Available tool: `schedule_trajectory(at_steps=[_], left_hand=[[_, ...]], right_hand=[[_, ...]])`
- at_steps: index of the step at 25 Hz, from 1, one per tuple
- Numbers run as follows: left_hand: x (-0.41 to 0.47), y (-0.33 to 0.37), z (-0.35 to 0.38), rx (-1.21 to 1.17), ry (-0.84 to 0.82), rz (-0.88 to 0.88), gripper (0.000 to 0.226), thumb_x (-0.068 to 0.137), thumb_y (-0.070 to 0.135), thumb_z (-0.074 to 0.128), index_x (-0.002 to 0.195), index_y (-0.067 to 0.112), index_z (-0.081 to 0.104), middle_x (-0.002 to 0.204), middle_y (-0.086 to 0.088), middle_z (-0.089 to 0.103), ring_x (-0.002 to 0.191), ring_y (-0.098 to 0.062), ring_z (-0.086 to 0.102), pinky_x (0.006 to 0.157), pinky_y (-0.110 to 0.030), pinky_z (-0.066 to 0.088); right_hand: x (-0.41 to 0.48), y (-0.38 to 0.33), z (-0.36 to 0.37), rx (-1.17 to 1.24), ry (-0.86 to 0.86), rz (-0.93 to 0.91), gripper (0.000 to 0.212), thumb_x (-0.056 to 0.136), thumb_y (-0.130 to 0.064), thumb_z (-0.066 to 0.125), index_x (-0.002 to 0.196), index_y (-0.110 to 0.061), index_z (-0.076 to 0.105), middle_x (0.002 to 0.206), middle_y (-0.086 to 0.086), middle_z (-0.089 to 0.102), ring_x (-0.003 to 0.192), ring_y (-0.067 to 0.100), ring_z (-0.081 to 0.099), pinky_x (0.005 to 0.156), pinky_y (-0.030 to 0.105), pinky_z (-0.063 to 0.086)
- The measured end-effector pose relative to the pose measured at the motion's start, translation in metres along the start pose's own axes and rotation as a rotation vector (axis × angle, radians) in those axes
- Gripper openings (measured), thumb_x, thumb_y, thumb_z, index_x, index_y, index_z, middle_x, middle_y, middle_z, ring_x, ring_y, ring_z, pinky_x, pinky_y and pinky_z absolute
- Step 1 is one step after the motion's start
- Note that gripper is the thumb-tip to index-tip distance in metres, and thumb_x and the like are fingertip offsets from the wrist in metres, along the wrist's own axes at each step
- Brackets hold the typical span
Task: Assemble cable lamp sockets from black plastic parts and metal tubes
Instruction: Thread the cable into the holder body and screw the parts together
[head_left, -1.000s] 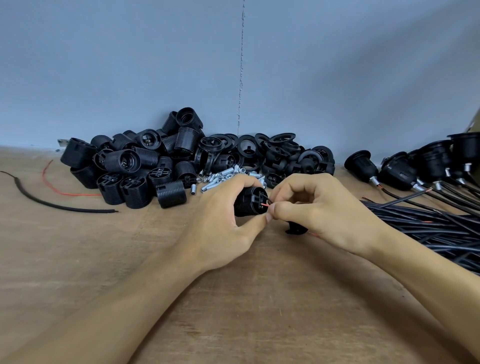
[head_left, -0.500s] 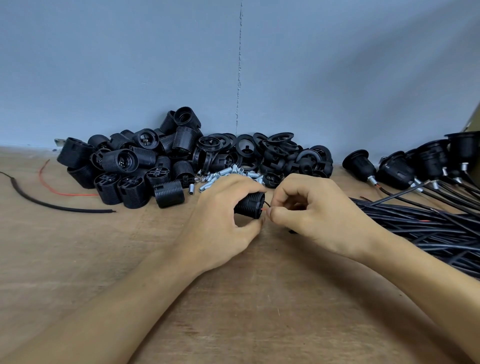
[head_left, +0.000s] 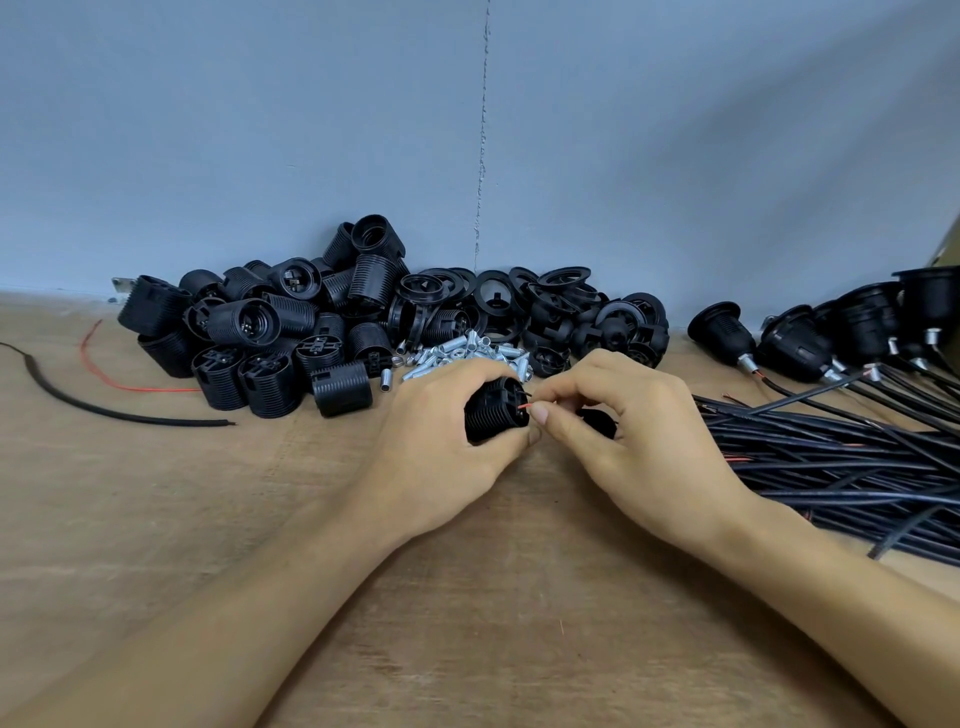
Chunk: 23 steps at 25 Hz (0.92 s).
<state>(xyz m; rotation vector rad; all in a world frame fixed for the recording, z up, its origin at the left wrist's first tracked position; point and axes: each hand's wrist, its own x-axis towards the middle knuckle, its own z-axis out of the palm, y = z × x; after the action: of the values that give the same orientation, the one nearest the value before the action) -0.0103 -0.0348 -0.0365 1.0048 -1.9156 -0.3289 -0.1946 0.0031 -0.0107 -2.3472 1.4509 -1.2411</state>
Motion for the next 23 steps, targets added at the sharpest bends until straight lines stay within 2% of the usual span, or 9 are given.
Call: schedule_trajectory(at_steps=[4, 6, 11, 14, 19, 23], left_hand=[[0.000, -0.002, 0.001, -0.020, -0.045, -0.022, 0.024, 0.080, 0.040, 0.082, 0.098, 0.030, 0.070, 0.086, 0.017, 0.070, 0.087, -0.003, 0.064, 0.075, -0.020, 0.047], [0.000, -0.002, 0.001, -0.018, -0.065, -0.009, 0.024, 0.078, 0.042, 0.081, 0.096, 0.029, 0.070, 0.083, 0.015, 0.070, 0.084, -0.005, 0.064, 0.073, -0.023, 0.046], [-0.001, -0.004, 0.001, 0.063, -0.161, 0.003, 0.030, 0.075, 0.053, 0.071, 0.098, 0.033, 0.070, 0.084, 0.017, 0.070, 0.084, -0.003, 0.064, 0.075, -0.030, 0.050], [-0.001, -0.003, 0.002, 0.090, -0.165, 0.010, 0.029, 0.075, 0.051, 0.069, 0.098, 0.034, 0.068, 0.082, 0.017, 0.068, 0.081, -0.002, 0.062, 0.071, -0.028, 0.049], [-0.001, -0.005, 0.002, 0.088, -0.159, -0.003, 0.034, 0.075, 0.056, 0.064, 0.103, 0.037, 0.066, 0.085, 0.018, 0.069, 0.082, -0.001, 0.063, 0.071, -0.028, 0.051], [-0.001, -0.006, 0.004, 0.113, -0.162, 0.012, 0.040, 0.074, 0.062, 0.059, 0.106, 0.040, 0.064, 0.089, 0.021, 0.068, 0.086, 0.001, 0.062, 0.074, -0.025, 0.051]], right_hand=[[-0.001, 0.002, 0.001, -0.009, -0.008, -0.003, 0.009, 0.092, -0.017, 0.071, 0.085, -0.023, 0.074, 0.082, -0.013, 0.059, 0.088, 0.010, 0.058, 0.079, 0.019, 0.043], [-0.002, 0.003, 0.001, -0.068, -0.020, -0.048, 0.009, 0.092, -0.015, 0.070, 0.085, -0.020, 0.073, 0.081, -0.012, 0.056, 0.085, 0.009, 0.055, 0.077, 0.017, 0.041], [-0.003, 0.007, 0.002, -0.235, -0.051, -0.197, 0.006, 0.092, -0.011, 0.067, 0.086, -0.013, 0.066, 0.081, -0.004, 0.053, 0.080, 0.017, 0.049, 0.073, 0.031, 0.044], [-0.005, 0.008, 0.004, -0.212, -0.043, -0.190, 0.006, 0.092, -0.013, 0.067, 0.086, -0.014, 0.064, 0.080, -0.005, 0.051, 0.079, 0.016, 0.049, 0.072, 0.030, 0.044], [-0.008, 0.008, 0.010, -0.110, 0.000, -0.099, 0.012, 0.093, -0.014, 0.067, 0.084, -0.020, 0.061, 0.077, -0.011, 0.048, 0.075, 0.006, 0.048, 0.068, 0.015, 0.036], [-0.007, 0.009, 0.011, -0.098, 0.002, -0.100, 0.015, 0.092, -0.012, 0.067, 0.082, -0.019, 0.059, 0.075, -0.011, 0.048, 0.073, 0.006, 0.048, 0.066, 0.015, 0.037]])
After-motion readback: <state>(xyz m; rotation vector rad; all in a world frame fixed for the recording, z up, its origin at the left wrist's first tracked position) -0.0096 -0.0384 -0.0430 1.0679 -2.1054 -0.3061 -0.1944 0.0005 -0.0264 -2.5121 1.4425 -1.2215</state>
